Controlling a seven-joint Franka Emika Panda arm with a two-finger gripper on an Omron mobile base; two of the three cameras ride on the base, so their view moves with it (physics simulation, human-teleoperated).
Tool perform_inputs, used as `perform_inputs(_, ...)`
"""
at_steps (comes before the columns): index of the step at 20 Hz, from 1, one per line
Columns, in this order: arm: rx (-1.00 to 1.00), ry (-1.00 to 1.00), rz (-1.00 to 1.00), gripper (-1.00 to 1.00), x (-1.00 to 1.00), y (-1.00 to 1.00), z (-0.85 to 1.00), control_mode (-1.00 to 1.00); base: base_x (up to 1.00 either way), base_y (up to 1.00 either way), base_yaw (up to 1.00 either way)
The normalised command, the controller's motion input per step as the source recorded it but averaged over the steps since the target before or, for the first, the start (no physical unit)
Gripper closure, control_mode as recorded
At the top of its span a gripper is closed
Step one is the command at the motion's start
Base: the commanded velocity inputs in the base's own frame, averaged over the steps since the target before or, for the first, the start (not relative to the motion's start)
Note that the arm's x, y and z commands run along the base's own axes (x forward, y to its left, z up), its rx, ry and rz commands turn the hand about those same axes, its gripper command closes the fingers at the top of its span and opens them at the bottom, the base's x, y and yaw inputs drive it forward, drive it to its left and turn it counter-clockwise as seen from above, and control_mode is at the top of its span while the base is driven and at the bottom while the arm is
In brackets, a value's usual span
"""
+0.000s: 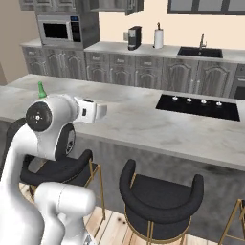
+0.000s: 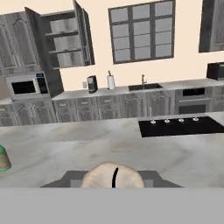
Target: Get the candle and the beer from the cabinet and move them to the dining counter.
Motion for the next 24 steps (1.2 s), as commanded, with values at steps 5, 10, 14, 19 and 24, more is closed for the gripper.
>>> perform_inputs(5, 0.00, 0.00, 0.50, 1.00, 0.81, -0.10, -0.41, -1.00, 0.00, 0.00, 0.00)
perform_inputs(10, 0.00, -0.01, 0.51, 1.00, 0.61, -0.03, -0.17, -1.00, 0.00, 0.00, 0.00)
perform_inputs(14, -0.01, -0.09, 0.50, 1.00, 0.39, -0.11, 0.00, -1.00, 0.00, 0.00, 0.00)
perform_inputs(19, -0.10, 0.01, 0.26, 1.00, 0.45, 0.00, -0.15, -1.00, 0.00, 0.00, 0.00)
perform_inputs(24, -0.16, 0.04, 0.05, 1.00, 0.36, 0.00, -0.01, -1.00, 0.00, 0.00, 0.00)
